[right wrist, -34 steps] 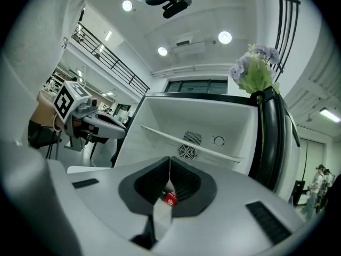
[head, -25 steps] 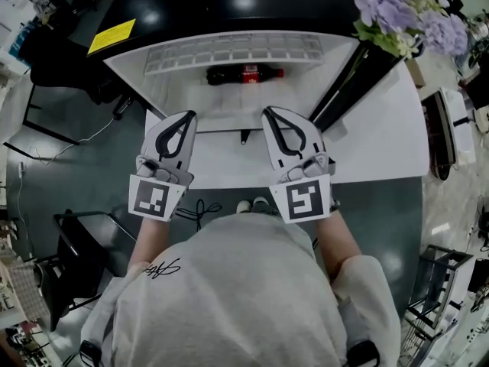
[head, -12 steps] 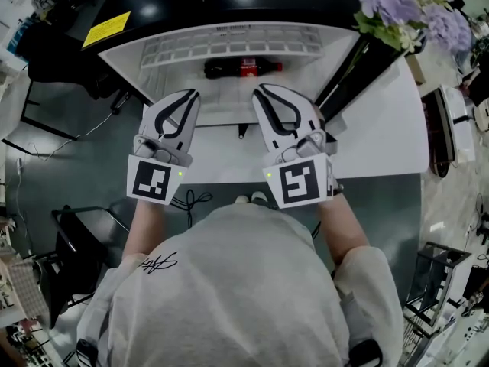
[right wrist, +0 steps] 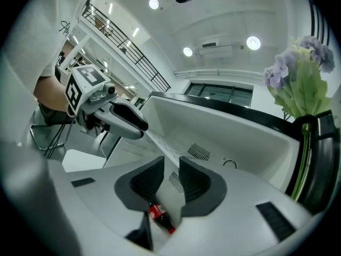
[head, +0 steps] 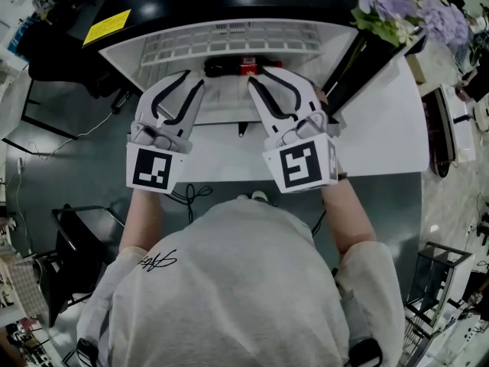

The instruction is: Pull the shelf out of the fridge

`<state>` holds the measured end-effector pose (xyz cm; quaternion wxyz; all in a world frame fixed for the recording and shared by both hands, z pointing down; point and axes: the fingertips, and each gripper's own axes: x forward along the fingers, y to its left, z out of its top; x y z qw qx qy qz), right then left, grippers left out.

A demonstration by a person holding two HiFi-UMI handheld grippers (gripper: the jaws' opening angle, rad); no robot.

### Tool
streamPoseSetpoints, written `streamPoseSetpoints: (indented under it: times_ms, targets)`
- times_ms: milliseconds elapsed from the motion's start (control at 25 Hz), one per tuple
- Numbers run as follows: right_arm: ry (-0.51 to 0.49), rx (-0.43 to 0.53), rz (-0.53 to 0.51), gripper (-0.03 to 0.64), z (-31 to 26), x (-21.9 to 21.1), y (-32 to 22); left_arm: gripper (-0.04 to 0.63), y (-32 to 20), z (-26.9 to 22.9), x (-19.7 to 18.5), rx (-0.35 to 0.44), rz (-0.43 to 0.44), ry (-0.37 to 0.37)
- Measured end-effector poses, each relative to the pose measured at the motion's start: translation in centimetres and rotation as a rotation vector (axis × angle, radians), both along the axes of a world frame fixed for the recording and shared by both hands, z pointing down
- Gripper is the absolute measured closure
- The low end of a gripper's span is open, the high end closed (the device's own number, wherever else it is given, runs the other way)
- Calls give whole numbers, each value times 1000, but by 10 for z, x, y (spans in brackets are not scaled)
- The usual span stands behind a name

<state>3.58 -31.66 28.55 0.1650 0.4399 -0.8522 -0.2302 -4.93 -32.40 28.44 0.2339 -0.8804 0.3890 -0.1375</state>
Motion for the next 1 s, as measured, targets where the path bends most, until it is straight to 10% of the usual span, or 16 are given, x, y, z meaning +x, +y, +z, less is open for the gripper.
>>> streamPoseSetpoints:
  times_ms: [1000]
  targets:
    - [368, 121, -24, 380, -4, -21, -48, 380, -48, 3, 22, 194, 8, -371]
